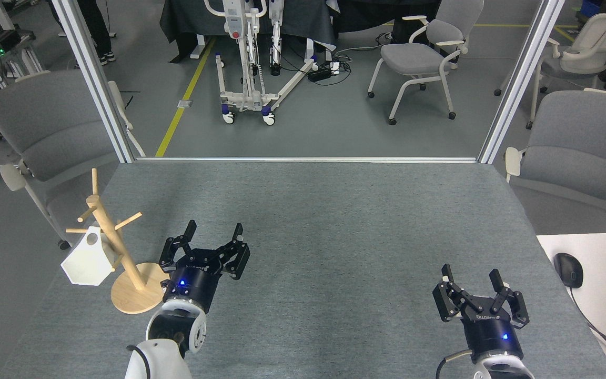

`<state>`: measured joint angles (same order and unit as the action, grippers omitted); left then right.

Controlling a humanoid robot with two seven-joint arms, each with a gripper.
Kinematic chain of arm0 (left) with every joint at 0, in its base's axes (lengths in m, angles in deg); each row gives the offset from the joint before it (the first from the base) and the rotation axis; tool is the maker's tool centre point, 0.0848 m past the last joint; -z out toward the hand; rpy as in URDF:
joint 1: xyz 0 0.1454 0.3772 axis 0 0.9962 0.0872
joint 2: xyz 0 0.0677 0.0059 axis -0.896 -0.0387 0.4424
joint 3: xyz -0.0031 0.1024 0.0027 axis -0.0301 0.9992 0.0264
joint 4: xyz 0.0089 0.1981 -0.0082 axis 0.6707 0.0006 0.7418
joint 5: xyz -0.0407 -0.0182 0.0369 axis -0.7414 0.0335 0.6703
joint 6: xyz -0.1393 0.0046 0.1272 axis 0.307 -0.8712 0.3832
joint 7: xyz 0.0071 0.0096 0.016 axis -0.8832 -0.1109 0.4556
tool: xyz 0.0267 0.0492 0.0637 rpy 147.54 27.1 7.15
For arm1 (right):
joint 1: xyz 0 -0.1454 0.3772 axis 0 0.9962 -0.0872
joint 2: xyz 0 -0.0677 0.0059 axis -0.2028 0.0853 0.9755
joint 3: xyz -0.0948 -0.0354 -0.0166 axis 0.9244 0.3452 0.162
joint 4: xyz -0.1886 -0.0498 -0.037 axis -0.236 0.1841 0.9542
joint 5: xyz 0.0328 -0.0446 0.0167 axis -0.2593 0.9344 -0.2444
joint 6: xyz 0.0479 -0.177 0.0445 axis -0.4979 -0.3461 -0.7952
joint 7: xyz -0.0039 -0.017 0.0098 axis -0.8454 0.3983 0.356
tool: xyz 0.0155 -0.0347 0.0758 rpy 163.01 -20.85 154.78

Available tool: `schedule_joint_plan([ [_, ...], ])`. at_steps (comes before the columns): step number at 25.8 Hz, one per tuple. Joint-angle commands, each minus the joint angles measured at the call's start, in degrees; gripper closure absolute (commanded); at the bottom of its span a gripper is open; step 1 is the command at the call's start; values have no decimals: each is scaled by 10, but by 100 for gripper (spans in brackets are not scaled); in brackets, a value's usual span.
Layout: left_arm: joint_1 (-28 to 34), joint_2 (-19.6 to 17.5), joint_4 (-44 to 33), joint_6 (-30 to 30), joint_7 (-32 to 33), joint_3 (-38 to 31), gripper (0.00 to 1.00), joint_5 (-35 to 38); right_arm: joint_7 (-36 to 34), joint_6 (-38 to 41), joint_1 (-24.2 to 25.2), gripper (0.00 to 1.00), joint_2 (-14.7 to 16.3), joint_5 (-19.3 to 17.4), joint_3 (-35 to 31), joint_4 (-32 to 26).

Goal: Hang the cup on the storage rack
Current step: 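Release the cup and pull the left gripper back from the rack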

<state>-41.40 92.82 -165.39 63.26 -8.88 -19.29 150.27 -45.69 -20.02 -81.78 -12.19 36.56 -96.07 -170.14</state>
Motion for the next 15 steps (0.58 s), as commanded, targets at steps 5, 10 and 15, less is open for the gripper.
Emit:
schedule_joint_plan([
  [5, 88, 5, -56, 7, -4, 11, 2, 1, 2, 0, 1, 0, -4, 0, 3, 1],
  [10, 87, 5, -58, 40, 4, 16, 2, 0, 3, 0, 0, 0, -14, 0, 3, 0],
  [15, 87, 5, -58, 41, 4, 28, 1, 0, 3, 0, -1, 0, -14, 0, 4, -2],
])
